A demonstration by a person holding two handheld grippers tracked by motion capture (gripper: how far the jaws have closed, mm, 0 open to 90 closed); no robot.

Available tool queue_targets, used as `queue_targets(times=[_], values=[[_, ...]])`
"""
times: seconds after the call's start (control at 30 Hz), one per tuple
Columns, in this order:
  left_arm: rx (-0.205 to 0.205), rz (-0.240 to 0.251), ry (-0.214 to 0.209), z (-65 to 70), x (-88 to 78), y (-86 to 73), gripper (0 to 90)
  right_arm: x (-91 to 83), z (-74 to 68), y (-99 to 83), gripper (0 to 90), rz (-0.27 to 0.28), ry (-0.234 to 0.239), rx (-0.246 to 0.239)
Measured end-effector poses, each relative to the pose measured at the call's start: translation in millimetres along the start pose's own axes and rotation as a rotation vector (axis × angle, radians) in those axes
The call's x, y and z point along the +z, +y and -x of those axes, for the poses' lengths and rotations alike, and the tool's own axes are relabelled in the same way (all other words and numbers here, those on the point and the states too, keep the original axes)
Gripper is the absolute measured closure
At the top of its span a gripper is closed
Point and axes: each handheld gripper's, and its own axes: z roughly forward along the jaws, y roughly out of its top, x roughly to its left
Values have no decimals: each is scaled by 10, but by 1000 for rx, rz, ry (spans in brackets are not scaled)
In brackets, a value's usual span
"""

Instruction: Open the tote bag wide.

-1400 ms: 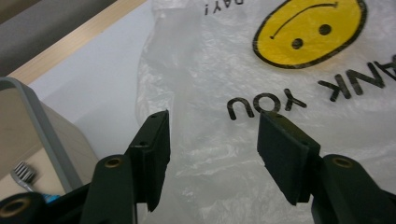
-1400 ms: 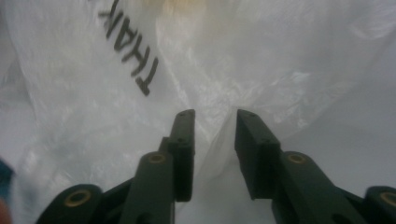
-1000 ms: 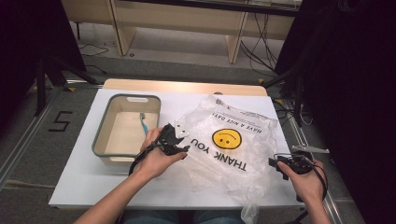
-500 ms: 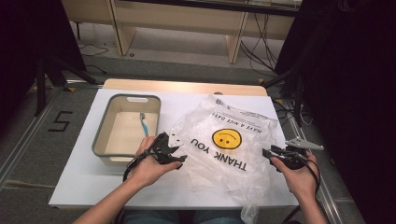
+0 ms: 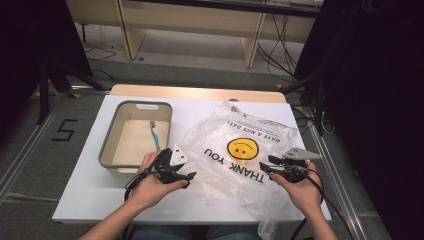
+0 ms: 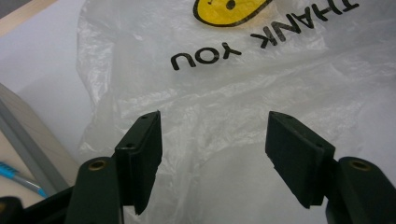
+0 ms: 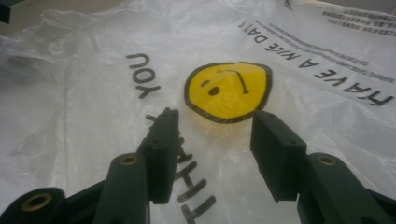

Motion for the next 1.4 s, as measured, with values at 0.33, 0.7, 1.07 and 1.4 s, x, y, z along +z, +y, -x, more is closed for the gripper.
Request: queue_targets(times=[0.33,0.7,1.07,1.4], values=[[9,-22,-12,47,17,-58,362,105,-126,40,528,-12,39,-32],[17,-35,-11,67,42,-80,363,181,-209,63,526,-32,68,-51],[46,-63,-43,173,128,-86,370,302,-349,128,512,-48,125,-92],[78,-89,-85,294,235,-102,381,443,-502,205,480,-74,186,-135]])
